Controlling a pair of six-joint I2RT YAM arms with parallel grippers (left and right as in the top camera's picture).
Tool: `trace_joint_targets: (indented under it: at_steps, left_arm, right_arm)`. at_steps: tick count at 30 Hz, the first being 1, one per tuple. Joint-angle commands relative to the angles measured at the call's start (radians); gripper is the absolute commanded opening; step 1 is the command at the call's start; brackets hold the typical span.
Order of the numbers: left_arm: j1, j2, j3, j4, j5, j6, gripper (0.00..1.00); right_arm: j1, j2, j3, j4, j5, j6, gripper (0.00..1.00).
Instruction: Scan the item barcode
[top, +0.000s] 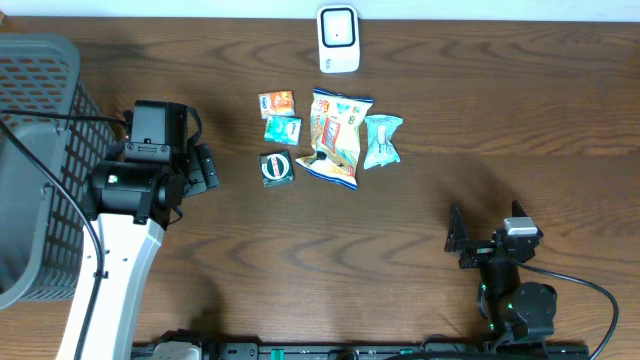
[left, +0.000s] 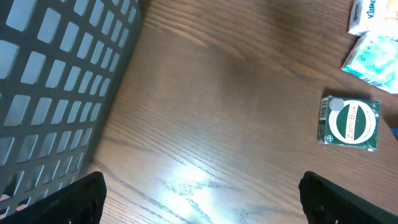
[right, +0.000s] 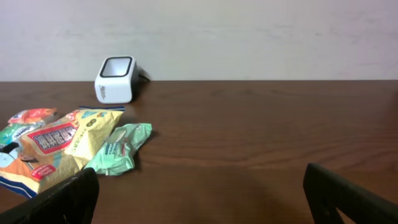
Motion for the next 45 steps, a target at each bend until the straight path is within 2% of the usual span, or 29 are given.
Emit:
trace_joint_targets:
  at_steps: [1,6,10,14,19,21,26,31,33,35,37,38,39,41,43,45]
  left_arm:
    - [-0.002,0.005,0.018,-0.003,-0.003,-0.005,0.98]
    - [-0.002,0.005,0.018,-0.003,-0.003,-0.005,0.97]
    - [-0.002,0.005,0.018,-0.003,-0.003,-0.005,0.98]
    - [-0.002,0.005,0.018,-0.003,-0.003,-0.005,0.98]
    - [-0.002,0.005,0.018,-0.003,-0.003,-0.005,0.98]
    - [-0.002,0.005,0.018,-0.003,-0.003,-0.005,0.98]
    - [-0.002,0.005,0.018,-0.003,-0.003,-0.005,0.98]
    - [-0.002,0.005,0.018,-0.003,-0.003,-0.005,0.98]
    - [-0.002,0.005,0.018,-0.003,-0.003,-0.005,0.98]
    - [-0.002,0.005,0.018,-0.003,-0.003,-0.005,0.98]
    - [-0.002,0.005,0.018,-0.003,-0.003,-0.005,0.98]
    - [-0.002,0.005,0.018,-0.003,-0.003,-0.005,0.98]
    - [-0.002,0.005,0.018,-0.003,-0.003,-0.005,0.98]
    - [-0.002,0.005,0.018,-0.003,-0.003,-0.005,0.98]
    - [-0.002,0.005,0.018,-0.003,-0.003,-0.005,0.98]
    - [-0.002,0.005,0.018,-0.003,-0.003,-0.005,0.98]
  right_arm:
    - [-0.009,-0.006,-0.001,0.006,-0.029,0.011,0.99]
    - [-0.008,-0.006,-0.001,0.035,-0.073,0.032,0.99]
    - [-0.008,-0.006,-0.001,0.183,-0.275,0.224,0.99]
    - [-0.008,-0.006,-0.001,0.477,-0.349,0.316,0.99]
    - [-0.008,-0.003,0.005,0.887,-0.312,0.329,0.99]
    - [-0.008,0.008,0.037,0.942,-0.281,0.329,0.99]
    - [-0.008,0.132,0.225,0.834,-0.284,0.308,0.99]
    - [-0.008,0.374,0.417,0.784,-0.490,0.119,0.99]
    - [-0.008,0.526,0.522,0.740,-0.615,0.051,0.99]
    - [-0.008,0.714,0.650,0.595,-0.785,0.046,0.99]
    - [-0.006,0.852,0.715,0.525,-0.995,0.056,0.99]
    - [-0.006,0.892,0.725,0.524,-1.086,0.056,0.99]
    - [0.001,0.991,0.733,0.539,-1.295,0.056,0.99]
    - [0.015,1.091,0.733,0.558,-1.461,0.055,0.99]
    - [0.034,1.181,0.733,0.557,-1.548,0.056,0.99]
    - [0.056,1.255,0.733,0.558,-1.549,0.056,0.99]
